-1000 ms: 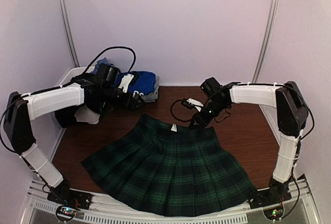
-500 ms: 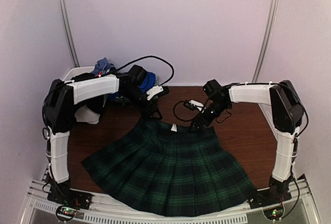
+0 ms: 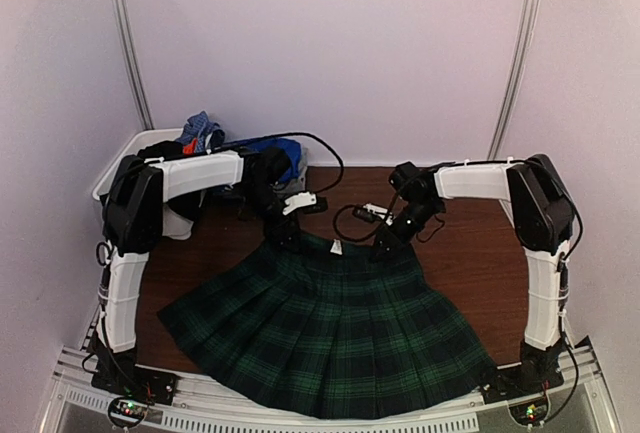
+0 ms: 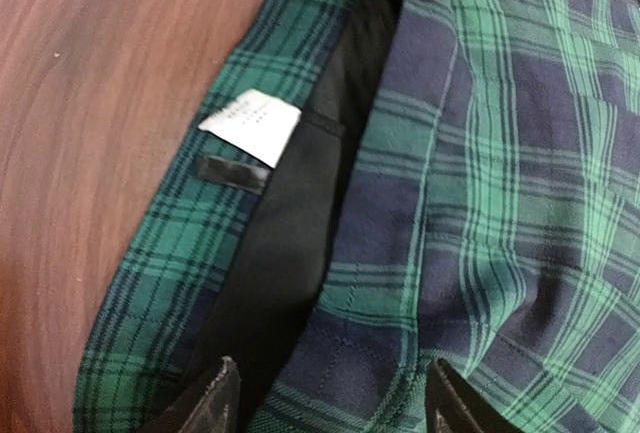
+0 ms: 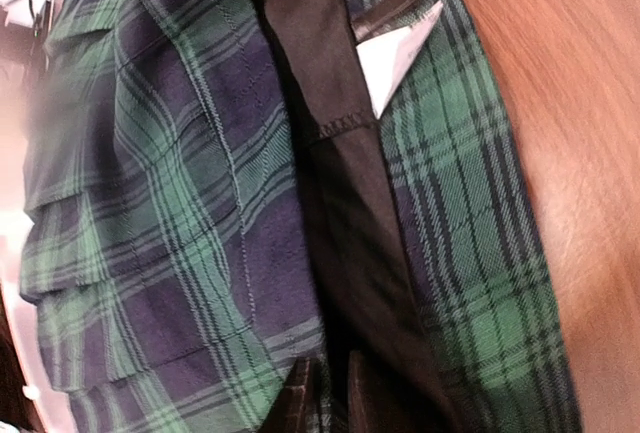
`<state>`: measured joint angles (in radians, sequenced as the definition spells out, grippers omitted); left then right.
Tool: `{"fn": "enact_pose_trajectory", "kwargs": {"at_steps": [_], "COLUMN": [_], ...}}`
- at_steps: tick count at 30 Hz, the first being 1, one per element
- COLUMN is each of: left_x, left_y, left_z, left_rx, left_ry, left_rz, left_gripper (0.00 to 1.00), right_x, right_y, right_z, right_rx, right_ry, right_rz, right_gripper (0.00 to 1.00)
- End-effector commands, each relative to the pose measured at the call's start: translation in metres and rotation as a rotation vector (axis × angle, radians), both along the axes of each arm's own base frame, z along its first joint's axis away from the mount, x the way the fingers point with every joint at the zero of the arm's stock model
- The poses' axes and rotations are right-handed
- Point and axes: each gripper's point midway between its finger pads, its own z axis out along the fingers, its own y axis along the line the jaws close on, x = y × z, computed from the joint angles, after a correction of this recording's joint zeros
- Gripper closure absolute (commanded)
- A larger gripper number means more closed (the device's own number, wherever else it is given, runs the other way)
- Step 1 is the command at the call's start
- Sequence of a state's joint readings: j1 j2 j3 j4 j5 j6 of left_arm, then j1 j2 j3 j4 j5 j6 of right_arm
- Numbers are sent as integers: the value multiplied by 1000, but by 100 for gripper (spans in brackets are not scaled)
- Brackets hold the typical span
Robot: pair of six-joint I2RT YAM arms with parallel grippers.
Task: Fold and stack the mixed laundry pile
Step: Pick up the flattened skirt from the center of the board, then adjust the flattened skirt at the center of the board.
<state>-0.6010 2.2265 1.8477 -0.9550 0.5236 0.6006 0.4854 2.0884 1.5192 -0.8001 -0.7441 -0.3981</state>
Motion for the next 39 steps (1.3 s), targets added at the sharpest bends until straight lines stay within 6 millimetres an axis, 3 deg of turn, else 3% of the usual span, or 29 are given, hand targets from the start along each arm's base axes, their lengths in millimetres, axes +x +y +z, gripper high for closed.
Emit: {"fn": "enact_pose_trajectory", "kwargs": {"at_steps": [1,2,6,9,15,17,19,23,30,32,36,39], "left_x": [-8,-9,-10,-11,1,14,33,70,122,136,151,151], "left_y": [13,16,26,28,30,30,32,34,50,62,67,62], "left_z": [0,0,11,27,81,98,103,85,4,-12,-16,-8], "left_rx": [40,47,27,-24,-198,-237,-221,-166,-1,48,41,11], "left_ry": [24,29,42,18,-72,-124,-192,-263,-312,-347,-374,-377], "left_rz": [-40,-38,-12,0,57,95,147,249,467,571,690,710], "left_gripper": [46,53,81,97,100,100,100,100,100,100,100,97], "right_x": [-8,-9,-9,-5,1,10,24,47,90,96,105,99], "right_y": [-2,-2,-9,-11,-23,-31,-41,-50,-59,-59,-61,-57], "right_z": [15,15,19,36,80,88,89,70,4,-2,-4,-9], "right_rx": [9,5,-24,-10,8,2,-1,-58,-236,-248,-266,-275], "right_ry": [23,25,0,-65,-208,-239,-256,-248,-246,-264,-302,-294], "right_rz": [24,23,-5,-41,-122,-166,-220,-280,-395,-427,-490,-469], "right_gripper": [96,100,100,100,100,100,100,100,100,100,100,100]}}
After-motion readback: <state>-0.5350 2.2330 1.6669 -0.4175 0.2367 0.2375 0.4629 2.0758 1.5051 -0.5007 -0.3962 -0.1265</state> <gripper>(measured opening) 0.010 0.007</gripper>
